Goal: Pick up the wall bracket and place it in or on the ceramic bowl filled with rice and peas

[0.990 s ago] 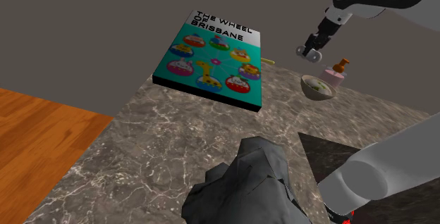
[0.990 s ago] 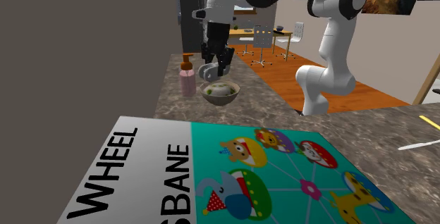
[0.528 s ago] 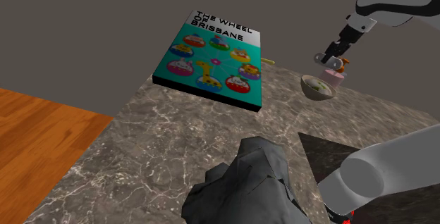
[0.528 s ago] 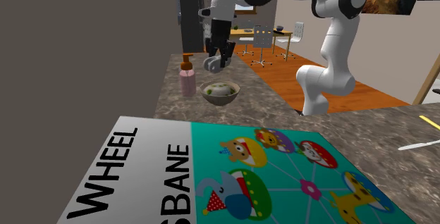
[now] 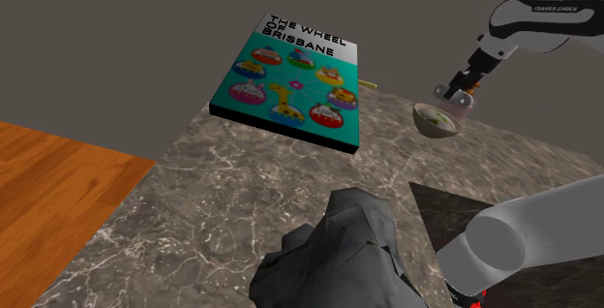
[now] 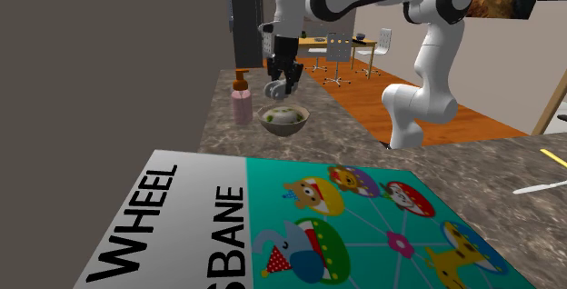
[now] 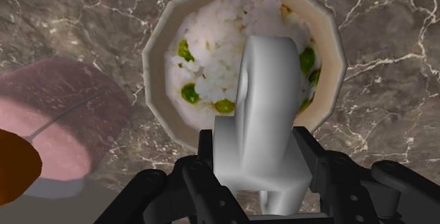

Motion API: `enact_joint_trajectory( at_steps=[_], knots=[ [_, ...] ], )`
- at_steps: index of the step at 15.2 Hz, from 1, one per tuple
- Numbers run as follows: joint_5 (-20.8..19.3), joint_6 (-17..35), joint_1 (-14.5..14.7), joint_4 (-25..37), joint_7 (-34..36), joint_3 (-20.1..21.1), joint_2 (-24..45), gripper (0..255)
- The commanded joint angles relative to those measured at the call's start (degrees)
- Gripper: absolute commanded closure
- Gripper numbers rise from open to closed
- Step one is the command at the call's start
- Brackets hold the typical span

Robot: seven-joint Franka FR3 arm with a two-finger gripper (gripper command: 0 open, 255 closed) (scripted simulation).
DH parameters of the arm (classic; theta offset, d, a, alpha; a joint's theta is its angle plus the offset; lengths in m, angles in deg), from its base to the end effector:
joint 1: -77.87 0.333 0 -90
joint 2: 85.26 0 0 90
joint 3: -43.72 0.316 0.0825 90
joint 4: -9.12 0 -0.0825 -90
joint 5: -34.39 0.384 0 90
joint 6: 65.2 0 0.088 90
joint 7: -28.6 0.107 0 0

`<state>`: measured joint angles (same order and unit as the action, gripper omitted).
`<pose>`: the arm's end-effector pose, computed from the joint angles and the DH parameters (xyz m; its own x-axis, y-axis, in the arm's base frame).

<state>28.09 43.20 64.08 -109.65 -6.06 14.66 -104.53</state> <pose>0.3290 -0.3513 0.5617 0.9871 -0.0971 0.1270 -0.1008 -0.9946 0.0230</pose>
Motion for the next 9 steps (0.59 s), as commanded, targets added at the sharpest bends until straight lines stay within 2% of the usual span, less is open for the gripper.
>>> enact_joint_trajectory(
  at_steps=[1, 7, 9],
  knots=[
    [-0.1, 1.6, -0.1, -1.5, -0.1, -0.2, 0.0, 255],
    [-0.1, 6.1, -0.2, -5.7, -0.3, -0.7, 0.4, 255],
    [-0.1, 6.1, -0.2, -5.7, -0.3, -0.7, 0.4, 255]
  ],
)
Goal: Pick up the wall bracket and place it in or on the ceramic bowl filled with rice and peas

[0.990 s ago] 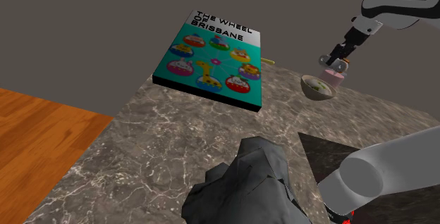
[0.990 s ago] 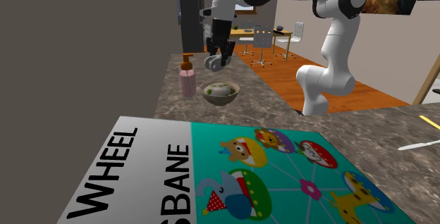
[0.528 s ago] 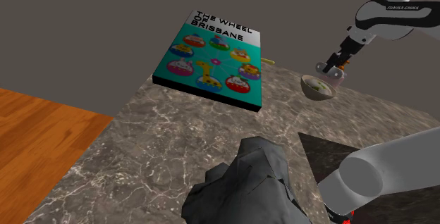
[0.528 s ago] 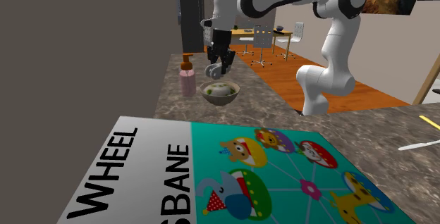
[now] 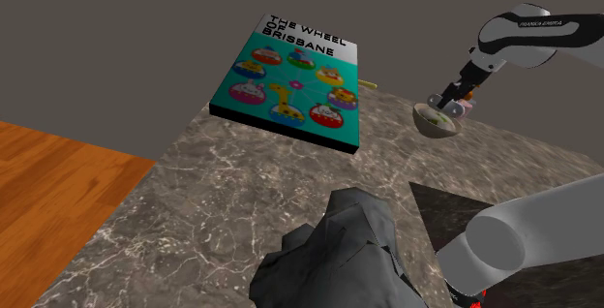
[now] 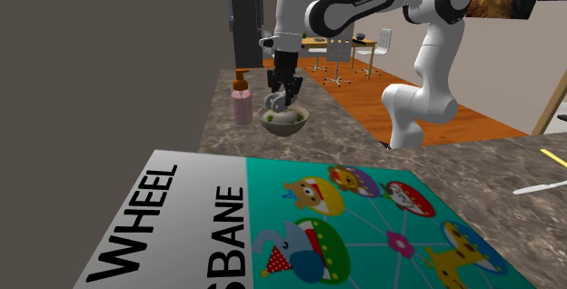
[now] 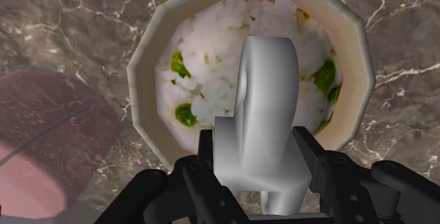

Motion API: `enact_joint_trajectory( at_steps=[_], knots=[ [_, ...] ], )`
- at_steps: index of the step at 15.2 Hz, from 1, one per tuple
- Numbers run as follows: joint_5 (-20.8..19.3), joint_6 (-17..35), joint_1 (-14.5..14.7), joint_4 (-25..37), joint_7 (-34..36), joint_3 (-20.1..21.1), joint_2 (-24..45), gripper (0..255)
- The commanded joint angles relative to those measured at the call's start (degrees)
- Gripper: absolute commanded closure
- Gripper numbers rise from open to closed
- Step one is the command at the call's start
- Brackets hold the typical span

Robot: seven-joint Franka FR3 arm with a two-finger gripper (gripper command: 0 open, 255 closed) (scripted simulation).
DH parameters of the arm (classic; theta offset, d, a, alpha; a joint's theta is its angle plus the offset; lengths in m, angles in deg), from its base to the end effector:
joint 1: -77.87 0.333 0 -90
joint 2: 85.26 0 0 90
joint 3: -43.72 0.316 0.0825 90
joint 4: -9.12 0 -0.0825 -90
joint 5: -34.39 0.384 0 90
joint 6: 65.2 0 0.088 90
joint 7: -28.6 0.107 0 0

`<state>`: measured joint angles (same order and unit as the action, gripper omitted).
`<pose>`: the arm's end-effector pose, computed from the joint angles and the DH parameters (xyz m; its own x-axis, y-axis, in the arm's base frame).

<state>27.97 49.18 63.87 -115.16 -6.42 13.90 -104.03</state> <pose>0.3289 -0.3519 0.5207 0.9872 -0.0968 0.1269 -0.1005 -0.9947 0.0231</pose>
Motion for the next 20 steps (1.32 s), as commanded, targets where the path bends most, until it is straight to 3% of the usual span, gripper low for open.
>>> enact_joint_trajectory(
  at_steps=[1, 6, 7, 12, 16, 20],
  knots=[
    [0.0, 0.2, 0.0, -0.2, 0.0, 0.0, -0.1, 255],
    [0.0, 0.2, 0.0, -0.2, 0.0, 0.0, -0.1, 255],
    [0.0, 0.2, 0.0, -0.2, 0.0, 0.0, -0.1, 0],
    [0.0, 0.2, 0.0, -0.2, 0.0, 0.0, -0.1, 0],
    [-0.3, -7.2, 0.0, 5.7, 0.4, 1.0, -1.6, 0],
    [-0.3, -7.2, 0.0, 5.7, 0.4, 1.0, -1.6, 0]
  ],
)
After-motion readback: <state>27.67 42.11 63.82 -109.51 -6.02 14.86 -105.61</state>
